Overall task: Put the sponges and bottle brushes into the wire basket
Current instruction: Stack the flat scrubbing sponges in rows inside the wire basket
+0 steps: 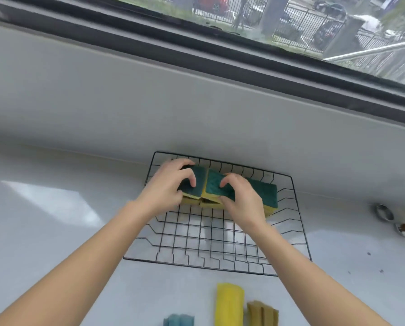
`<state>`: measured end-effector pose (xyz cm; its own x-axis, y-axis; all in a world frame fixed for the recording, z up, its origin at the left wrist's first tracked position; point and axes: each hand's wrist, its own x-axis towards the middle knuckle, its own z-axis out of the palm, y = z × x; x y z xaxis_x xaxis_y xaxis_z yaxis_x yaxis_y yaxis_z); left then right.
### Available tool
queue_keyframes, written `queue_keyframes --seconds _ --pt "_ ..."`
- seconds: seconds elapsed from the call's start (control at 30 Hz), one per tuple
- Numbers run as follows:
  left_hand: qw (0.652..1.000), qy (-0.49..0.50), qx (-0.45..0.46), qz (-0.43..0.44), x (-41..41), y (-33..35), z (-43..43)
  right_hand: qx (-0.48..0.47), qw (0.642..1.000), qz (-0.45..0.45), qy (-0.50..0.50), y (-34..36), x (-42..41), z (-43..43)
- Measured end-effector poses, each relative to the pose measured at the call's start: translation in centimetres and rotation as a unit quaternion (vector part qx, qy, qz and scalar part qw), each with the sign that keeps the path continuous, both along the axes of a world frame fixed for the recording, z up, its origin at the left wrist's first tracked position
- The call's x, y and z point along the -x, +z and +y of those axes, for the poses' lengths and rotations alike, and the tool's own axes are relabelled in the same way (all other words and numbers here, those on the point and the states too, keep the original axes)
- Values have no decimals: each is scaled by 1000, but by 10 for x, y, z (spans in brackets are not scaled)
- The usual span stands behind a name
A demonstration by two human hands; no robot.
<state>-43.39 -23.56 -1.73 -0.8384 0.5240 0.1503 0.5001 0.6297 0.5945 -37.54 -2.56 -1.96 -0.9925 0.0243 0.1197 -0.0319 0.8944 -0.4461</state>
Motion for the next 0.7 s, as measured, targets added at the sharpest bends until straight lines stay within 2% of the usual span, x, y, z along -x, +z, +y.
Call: queue_keyframes --seconds 0.23,0.47,0.7 --pt "998 54 -22 -8 12 -30 9 -45 997 -12 63 -14 11 12" --pt "995 90 -3 49 5 -26 12 -36 998 -5 50 -12 9 22" --pt "991 120 10 50 -14 -37 29 -25 999 44 18 -22 -1 10"
